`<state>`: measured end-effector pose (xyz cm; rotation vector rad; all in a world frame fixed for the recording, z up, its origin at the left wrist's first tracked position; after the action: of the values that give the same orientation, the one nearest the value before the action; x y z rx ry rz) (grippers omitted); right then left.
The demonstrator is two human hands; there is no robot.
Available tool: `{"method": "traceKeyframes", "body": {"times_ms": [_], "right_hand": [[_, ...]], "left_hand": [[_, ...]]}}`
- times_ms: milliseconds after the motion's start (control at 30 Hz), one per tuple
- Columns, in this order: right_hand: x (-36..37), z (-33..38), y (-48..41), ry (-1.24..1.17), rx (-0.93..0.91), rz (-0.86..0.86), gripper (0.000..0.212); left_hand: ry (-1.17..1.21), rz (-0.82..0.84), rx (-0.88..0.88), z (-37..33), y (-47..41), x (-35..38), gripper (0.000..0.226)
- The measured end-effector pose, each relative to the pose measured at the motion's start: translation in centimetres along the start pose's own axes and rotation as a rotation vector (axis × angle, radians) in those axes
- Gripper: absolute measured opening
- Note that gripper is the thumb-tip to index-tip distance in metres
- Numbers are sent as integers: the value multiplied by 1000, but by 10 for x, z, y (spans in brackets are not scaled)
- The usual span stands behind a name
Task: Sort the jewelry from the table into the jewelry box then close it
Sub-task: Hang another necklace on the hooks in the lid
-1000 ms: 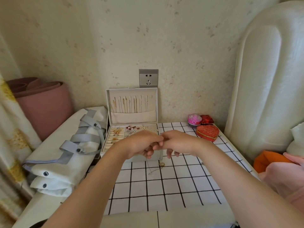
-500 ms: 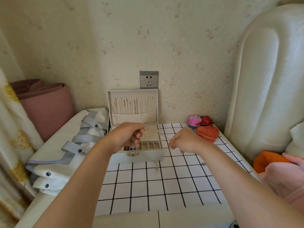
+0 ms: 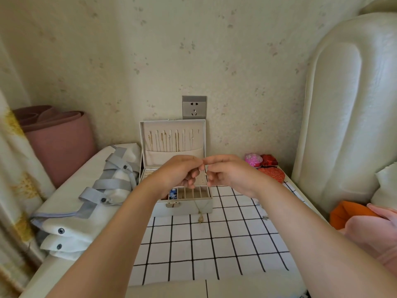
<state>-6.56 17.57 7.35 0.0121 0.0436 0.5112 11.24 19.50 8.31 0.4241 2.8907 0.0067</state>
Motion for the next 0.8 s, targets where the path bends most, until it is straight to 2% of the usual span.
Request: {"method": "traceKeyframes", "body": {"times_ms": [133,433,600,800], "right_hand": [[0,13,-2,-63,12,29,21],[-36,50,-28,239,-67,-101,16],[-47,48,-64,366,-65,-363,9],[-50,26,-117,545,-210,-581,11]], "left_hand": [[8,-23,56,-10,-7,-6,22],[53,-94,117,-28,-47,-11,20],[28,-216,125,-20,-79,-18,19],[-166,-509,191,4,-120,-34,19]]}}
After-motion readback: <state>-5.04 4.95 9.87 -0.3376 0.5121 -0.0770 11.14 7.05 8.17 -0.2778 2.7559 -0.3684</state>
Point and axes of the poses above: each hand's wrist, its own y-axis away from the middle knuckle, its own x-axis out of the palm, z = x × y, the point moved 1 cm from there along -y, towards the middle knuckle
